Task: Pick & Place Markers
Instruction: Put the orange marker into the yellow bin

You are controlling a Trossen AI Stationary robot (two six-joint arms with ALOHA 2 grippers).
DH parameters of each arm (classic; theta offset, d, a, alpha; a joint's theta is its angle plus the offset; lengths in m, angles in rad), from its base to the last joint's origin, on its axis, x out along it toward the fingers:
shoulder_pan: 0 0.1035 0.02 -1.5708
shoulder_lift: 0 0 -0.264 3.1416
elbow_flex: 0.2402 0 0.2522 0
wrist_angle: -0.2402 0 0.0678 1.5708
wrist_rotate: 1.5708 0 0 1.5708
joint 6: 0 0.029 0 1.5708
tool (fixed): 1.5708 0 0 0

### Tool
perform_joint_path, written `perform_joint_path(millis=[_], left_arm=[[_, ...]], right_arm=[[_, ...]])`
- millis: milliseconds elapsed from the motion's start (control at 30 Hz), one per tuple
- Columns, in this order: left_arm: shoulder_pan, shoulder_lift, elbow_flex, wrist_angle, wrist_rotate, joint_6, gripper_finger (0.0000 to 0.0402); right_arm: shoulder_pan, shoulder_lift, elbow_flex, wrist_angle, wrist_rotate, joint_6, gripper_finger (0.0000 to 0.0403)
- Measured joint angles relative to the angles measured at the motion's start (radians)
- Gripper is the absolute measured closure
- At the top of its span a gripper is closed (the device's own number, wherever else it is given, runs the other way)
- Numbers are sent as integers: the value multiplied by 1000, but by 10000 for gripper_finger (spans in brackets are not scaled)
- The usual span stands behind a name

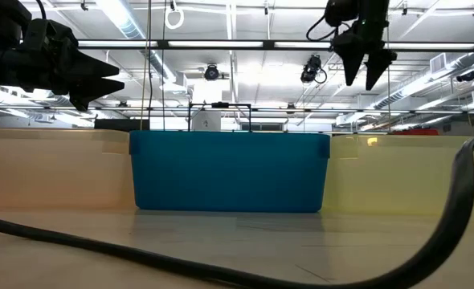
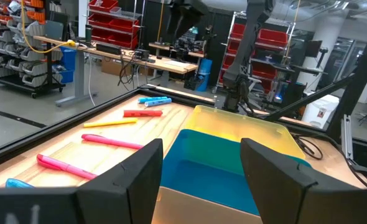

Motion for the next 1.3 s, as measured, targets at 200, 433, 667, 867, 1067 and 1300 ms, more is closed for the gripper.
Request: perform_joint_path(millis=[200, 433, 667, 867, 1067, 1300], left_arm=[[0, 0, 0, 0, 0, 0, 179], [0, 0, 0, 0, 0, 0, 179], [0, 0, 0, 0, 0, 0, 179], [0, 0, 0, 0, 0, 0, 179], [0, 0, 0, 0, 0, 0, 179], [0, 0, 0, 0, 0, 0, 179]], right_arm=[[-61, 79, 36, 9, -2, -42, 24], [-116, 163, 105, 23, -3, -79, 24], [-139, 251, 203, 23, -3, -111, 24], [-141, 259, 206, 31, -30, -131, 24], [-141, 259, 205, 49, -31, -132, 24], [-141, 259, 204, 68, -48, -113, 24]])
